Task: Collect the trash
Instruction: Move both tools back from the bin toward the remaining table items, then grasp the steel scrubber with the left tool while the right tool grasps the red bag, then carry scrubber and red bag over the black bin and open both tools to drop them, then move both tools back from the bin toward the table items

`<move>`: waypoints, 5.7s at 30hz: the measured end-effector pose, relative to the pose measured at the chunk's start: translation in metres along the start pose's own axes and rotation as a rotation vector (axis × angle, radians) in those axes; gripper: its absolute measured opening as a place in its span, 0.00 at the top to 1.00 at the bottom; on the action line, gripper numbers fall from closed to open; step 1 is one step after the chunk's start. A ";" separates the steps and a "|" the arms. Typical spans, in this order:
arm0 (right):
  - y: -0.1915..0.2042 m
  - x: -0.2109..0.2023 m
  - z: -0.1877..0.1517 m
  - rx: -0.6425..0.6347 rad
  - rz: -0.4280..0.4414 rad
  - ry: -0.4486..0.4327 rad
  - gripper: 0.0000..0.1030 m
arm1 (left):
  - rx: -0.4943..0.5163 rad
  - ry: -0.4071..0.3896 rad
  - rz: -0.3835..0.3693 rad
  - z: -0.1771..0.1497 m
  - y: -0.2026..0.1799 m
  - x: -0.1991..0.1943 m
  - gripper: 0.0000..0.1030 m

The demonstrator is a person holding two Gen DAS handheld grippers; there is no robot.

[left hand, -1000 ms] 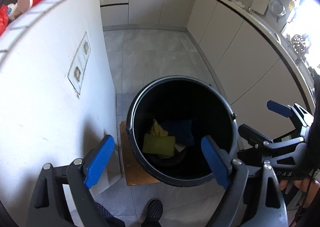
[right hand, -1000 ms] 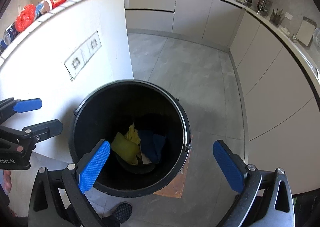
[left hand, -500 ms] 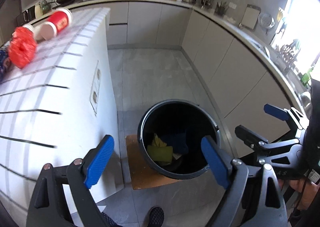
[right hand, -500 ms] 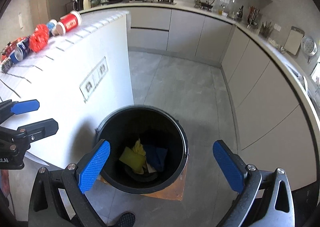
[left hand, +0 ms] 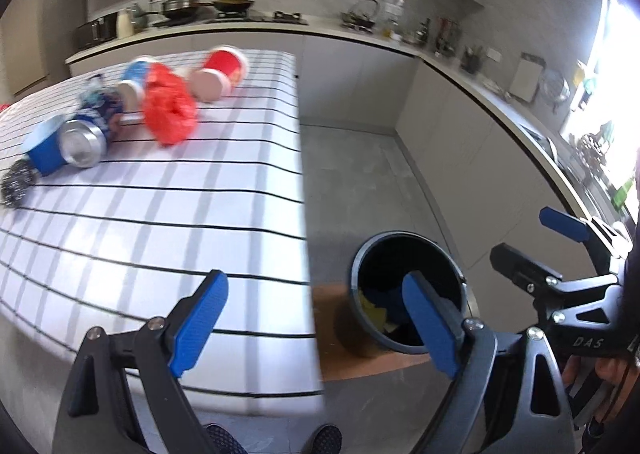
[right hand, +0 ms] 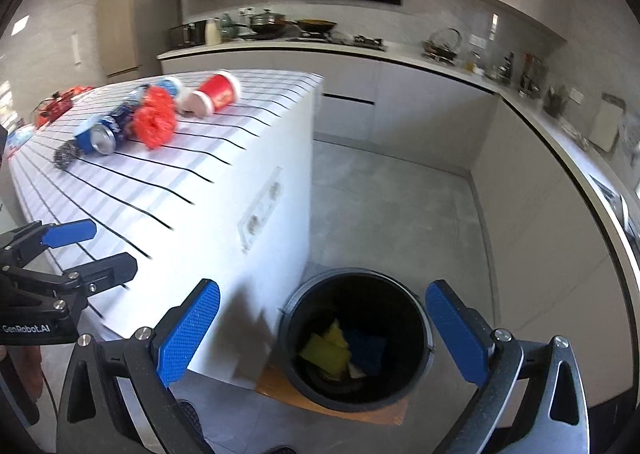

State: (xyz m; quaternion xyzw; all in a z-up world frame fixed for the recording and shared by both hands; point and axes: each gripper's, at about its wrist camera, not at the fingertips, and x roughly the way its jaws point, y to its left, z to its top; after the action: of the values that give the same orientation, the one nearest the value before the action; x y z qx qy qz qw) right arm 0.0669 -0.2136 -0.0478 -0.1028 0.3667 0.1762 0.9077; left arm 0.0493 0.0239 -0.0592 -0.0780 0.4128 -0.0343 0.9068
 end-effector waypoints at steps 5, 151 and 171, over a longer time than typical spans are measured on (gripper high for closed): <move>0.043 0.004 0.025 -0.039 0.059 -0.037 0.00 | -0.048 -0.035 0.054 0.000 0.044 -0.020 0.12; -0.125 0.129 -0.096 0.115 0.113 0.331 0.68 | 0.163 0.281 -0.216 -0.029 -0.126 0.174 0.48; -0.158 0.161 -0.123 0.128 -0.062 0.370 0.00 | 0.097 0.304 -0.005 -0.040 -0.114 0.170 0.04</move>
State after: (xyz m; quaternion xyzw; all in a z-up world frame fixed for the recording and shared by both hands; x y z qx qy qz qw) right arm 0.1594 -0.3575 -0.2391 -0.0869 0.5345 0.1024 0.8345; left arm 0.1308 -0.1142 -0.1922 -0.0289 0.5429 -0.0678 0.8365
